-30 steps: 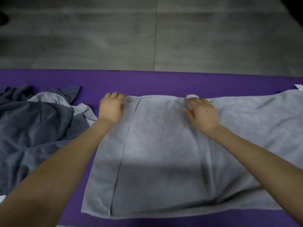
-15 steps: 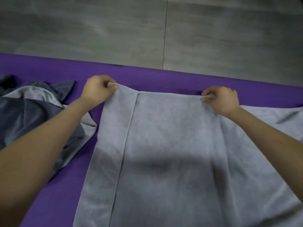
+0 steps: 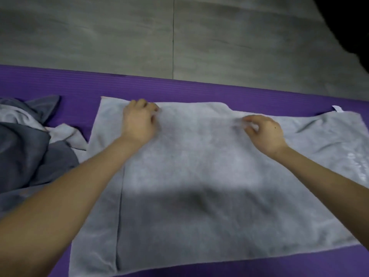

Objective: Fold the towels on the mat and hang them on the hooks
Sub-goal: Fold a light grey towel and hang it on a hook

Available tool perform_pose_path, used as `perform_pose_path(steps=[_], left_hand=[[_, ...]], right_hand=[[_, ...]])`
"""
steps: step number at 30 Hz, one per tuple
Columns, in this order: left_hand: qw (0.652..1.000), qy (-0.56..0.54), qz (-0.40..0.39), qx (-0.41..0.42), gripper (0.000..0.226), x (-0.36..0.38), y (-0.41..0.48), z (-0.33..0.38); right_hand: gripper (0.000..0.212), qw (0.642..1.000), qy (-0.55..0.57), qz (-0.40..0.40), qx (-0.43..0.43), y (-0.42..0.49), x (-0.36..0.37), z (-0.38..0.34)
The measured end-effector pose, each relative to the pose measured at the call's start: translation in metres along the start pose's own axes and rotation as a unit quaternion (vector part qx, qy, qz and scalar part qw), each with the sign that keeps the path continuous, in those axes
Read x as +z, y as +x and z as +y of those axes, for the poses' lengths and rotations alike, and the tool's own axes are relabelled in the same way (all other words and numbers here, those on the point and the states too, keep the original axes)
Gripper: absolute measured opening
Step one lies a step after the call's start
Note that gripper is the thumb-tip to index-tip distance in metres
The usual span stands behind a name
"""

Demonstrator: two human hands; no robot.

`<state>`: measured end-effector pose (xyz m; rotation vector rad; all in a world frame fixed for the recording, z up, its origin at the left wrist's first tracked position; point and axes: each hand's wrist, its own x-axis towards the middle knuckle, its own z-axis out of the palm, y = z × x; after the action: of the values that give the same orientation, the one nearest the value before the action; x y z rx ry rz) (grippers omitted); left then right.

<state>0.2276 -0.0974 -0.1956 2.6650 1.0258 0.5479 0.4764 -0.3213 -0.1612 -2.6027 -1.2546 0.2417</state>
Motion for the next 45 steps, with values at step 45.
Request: perform_pose_path(steps=[45], left_hand=[[0.946,0.104,-0.264,0.155,0.065,0.168,-0.048,0.466]], right_hand=[[0.044,0.931,-0.036,0.198,0.305,-0.170,-0.087,0.415]])
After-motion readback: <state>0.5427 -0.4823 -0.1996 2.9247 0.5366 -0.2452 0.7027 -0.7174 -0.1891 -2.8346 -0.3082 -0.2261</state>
